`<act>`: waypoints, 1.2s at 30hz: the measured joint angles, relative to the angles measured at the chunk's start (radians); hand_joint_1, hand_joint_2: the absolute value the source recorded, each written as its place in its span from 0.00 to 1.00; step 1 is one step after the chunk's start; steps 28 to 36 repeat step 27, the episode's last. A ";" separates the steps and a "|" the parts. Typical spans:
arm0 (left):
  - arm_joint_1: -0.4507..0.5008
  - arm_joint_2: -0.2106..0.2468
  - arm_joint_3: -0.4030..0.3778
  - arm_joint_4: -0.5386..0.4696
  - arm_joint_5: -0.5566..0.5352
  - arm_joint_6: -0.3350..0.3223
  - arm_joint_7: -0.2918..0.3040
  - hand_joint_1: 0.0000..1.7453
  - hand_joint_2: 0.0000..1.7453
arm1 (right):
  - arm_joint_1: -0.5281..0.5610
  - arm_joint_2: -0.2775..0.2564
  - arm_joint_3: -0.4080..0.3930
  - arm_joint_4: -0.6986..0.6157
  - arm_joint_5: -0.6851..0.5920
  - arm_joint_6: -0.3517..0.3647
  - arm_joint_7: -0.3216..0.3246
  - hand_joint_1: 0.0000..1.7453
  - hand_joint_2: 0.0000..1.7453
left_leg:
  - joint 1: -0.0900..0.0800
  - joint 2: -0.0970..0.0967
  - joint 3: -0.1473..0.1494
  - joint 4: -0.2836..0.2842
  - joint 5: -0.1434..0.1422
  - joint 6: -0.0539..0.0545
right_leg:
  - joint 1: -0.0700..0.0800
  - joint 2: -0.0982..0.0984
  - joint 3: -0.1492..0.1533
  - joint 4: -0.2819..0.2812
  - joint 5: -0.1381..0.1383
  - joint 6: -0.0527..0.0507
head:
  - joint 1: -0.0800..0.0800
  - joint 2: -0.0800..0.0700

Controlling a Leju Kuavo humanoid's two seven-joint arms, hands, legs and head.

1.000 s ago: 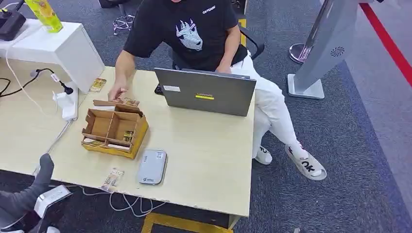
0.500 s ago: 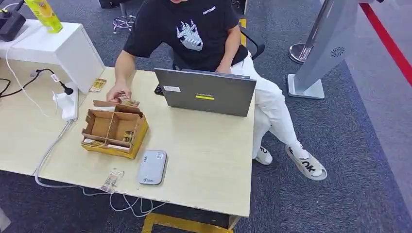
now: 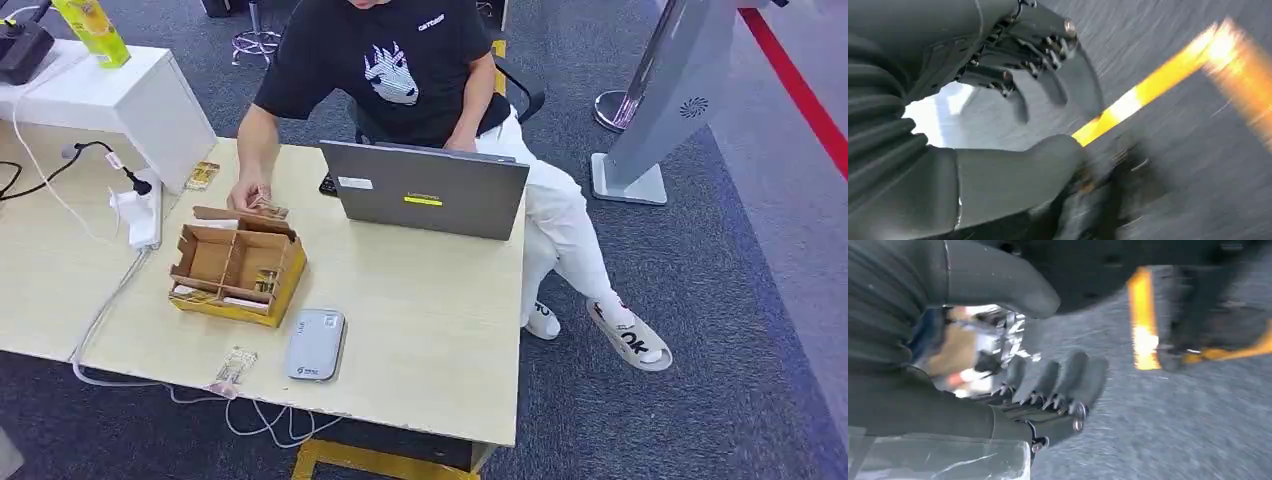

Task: Pass the card to the sensor for recognition and then transmit it.

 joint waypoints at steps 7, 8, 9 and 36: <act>-0.005 0.045 -0.057 0.075 -0.076 -0.197 -0.153 1.00 1.00 | 0.004 0.001 0.068 0.003 0.016 -0.001 -0.100 1.00 1.00 | 0.002 0.000 0.001 0.000 0.000 -0.001 | 0.002 0.000 0.000 0.000 0.001 -0.001 | 0.000 0.000; -0.005 0.052 -0.064 0.080 -0.088 -0.202 -0.151 1.00 1.00 | 0.003 0.001 0.072 0.003 0.018 -0.001 -0.110 0.18 1.00 | 0.002 0.000 0.001 -0.001 0.000 -0.001 | 0.003 0.000 0.000 0.000 0.001 -0.001 | 0.000 0.000; -0.005 0.060 -0.072 0.084 -0.101 -0.203 -0.133 0.00 1.00 | 0.002 0.001 0.076 0.003 0.022 -0.001 -0.118 0.00 1.00 | 0.002 0.000 0.001 -0.001 0.000 -0.001 | 0.003 0.000 0.000 0.000 0.000 -0.001 | 0.000 0.000; 0.070 0.156 -0.599 0.104 -0.063 -0.268 0.020 0.00 1.00 | 0.059 -0.022 0.190 -0.082 0.015 -0.001 -0.078 0.00 1.00 | 0.002 0.000 0.001 -0.001 0.000 -0.001 | 0.003 0.000 0.000 0.000 0.000 -0.001 | 0.000 0.000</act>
